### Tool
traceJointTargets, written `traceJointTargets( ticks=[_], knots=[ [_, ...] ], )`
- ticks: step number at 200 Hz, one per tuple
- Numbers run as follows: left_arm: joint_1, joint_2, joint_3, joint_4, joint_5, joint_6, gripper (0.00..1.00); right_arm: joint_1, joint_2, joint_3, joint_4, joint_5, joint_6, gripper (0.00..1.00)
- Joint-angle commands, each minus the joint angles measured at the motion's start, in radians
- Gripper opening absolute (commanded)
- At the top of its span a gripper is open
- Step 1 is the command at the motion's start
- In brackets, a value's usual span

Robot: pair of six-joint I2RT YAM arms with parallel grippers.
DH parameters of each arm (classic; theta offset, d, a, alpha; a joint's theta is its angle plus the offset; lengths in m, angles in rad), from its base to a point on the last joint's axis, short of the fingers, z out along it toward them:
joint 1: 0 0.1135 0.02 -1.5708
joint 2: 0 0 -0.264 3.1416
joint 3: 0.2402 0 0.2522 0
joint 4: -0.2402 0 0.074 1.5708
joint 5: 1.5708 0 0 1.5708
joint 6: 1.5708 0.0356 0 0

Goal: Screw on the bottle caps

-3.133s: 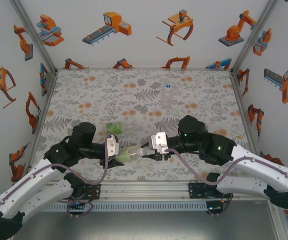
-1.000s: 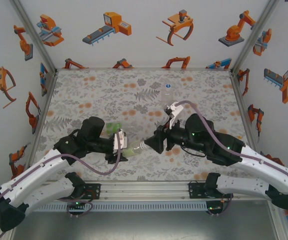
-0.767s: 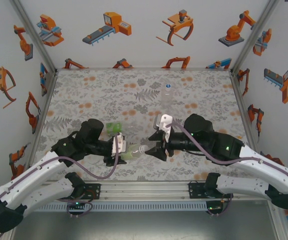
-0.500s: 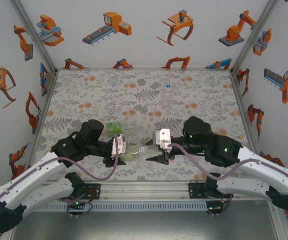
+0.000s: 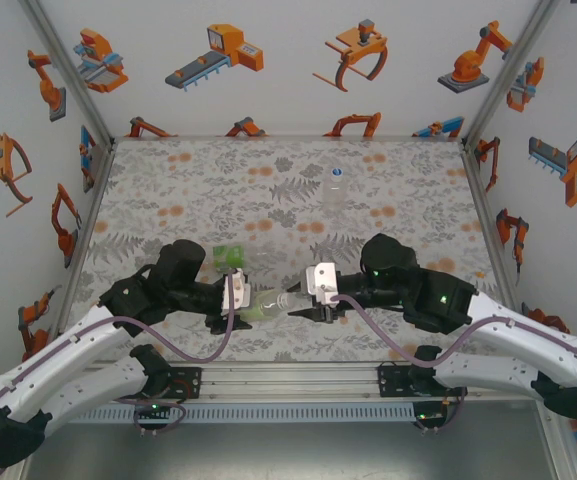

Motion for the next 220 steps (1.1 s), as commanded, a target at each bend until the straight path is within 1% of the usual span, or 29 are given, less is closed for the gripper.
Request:
traceJointTargets(
  ticks=[1,52,64,78,87,107,123,137,150,170,177,184,196,220],
  knots=[
    [-0.005,-0.009,0.006,-0.002,0.011,0.014,0.00,0.004,0.003,-0.009,0.046,-0.019,-0.004,0.41],
    [-0.005,-0.016,0.004,0.003,0.008,0.012,0.00,0.004,0.003,-0.017,0.040,-0.011,0.012,0.30],
    [-0.006,-0.020,0.002,0.005,0.004,0.011,0.00,0.005,0.006,-0.019,0.043,0.003,0.045,0.26],
    [-0.005,-0.022,0.002,0.006,-0.013,0.009,0.00,0.006,0.003,-0.023,0.063,0.035,0.133,0.20],
    [-0.005,-0.027,0.000,0.008,-0.028,0.007,0.00,0.006,0.002,-0.035,0.092,0.070,0.223,0.16],
    [-0.005,-0.035,-0.003,0.018,-0.061,0.003,0.00,0.006,0.001,-0.064,0.158,0.155,0.487,0.12],
    [-0.005,-0.043,-0.008,0.029,-0.078,-0.002,0.00,0.008,0.005,-0.070,0.155,0.294,0.753,0.07],
    [-0.006,-0.047,-0.012,0.038,-0.085,-0.006,0.00,0.008,0.012,-0.072,0.106,0.429,1.008,0.06],
    [-0.006,-0.049,-0.014,0.044,-0.090,-0.008,0.00,0.008,0.025,-0.072,0.038,0.523,1.259,0.06],
    [-0.007,-0.045,-0.015,0.046,-0.102,-0.010,0.00,0.009,0.050,-0.073,-0.054,0.561,1.616,0.08],
    [-0.007,-0.042,-0.012,0.046,-0.105,-0.010,0.00,0.008,0.057,-0.077,-0.069,0.561,1.710,0.08],
    [-0.006,-0.041,-0.012,0.045,-0.107,-0.010,0.00,0.008,0.060,-0.089,-0.042,0.549,1.762,0.08],
    [-0.006,-0.039,-0.012,0.046,-0.105,-0.012,0.00,0.007,0.070,-0.093,-0.003,0.529,1.794,0.09],
    [-0.007,-0.036,-0.012,0.046,-0.101,-0.010,0.00,0.010,0.096,-0.043,-0.053,0.529,1.756,0.11]
  ],
)
